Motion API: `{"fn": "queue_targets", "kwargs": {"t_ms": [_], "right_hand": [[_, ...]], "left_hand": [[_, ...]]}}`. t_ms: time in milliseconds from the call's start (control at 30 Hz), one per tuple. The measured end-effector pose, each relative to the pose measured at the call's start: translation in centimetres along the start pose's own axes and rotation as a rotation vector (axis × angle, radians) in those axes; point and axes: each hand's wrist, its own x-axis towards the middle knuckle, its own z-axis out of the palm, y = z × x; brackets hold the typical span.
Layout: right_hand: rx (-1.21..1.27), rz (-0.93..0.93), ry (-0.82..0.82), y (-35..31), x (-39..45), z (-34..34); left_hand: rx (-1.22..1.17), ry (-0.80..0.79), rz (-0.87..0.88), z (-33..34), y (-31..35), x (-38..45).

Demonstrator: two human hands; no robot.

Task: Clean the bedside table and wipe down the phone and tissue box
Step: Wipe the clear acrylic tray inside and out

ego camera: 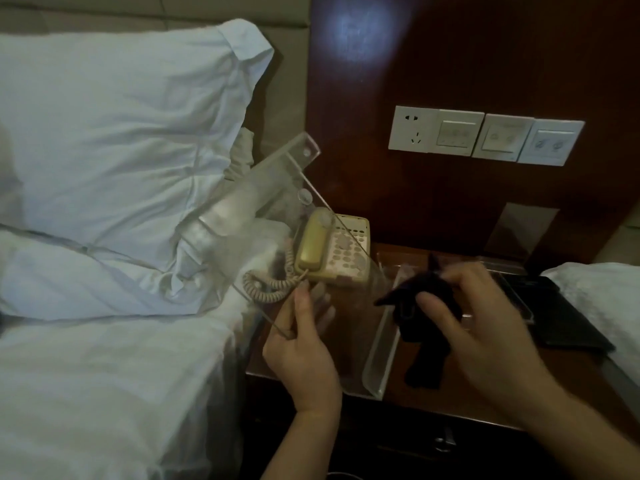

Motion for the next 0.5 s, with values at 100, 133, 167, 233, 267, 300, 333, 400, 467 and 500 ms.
{"fn": "queue_targets", "kwargs": {"t_ms": [100,133,167,233,267,300,333,400,467,500], "right_hand": [[0.339,0.223,0.074,0.1,-2.1,3.5],[0.483,0.325,0.113,-0.3,-2.5,4.7],[0.598,0.412,0.158,-0.6,-2.5,5.6],[0.762,0.578,0.24,-0.7,-1.8,6.4],[0.833,0.657,0.264,-0.6,-1.1,6.3],[0.89,0.736,0.278,0.0,-0.2,6.1],[0.939,0.811,0.286,0.3,0.8,5.6],[1.015,0.944,0.271,1.1,2.4,4.6],[1.051,0.979,0.204,1.4,2.9,4.0],[1.041,0.963,0.183,1.8,2.9,3.9]], "left_hand": [[-0.089,0.016,-0.089,0.4,0.0,-0.3],[-0.097,0.014,-0.113,0.4,-0.2,-0.6],[-0.096,0.007,-0.131,0.4,-0.3,-0.9],[-0.082,-0.017,-0.153,0.3,-0.6,-1.5],[-0.076,-0.031,-0.161,0.3,-0.7,-1.8],[-0.074,-0.047,-0.167,0.4,-0.7,-2.0],[-0.072,-0.061,-0.17,0.5,-0.7,-2.2],[-0.065,-0.089,-0.179,0.6,-0.7,-2.4],[-0.044,-0.139,-0.205,0.6,-0.8,-2.4],[-0.025,-0.186,-0.23,0.5,-0.9,-2.4]]}}
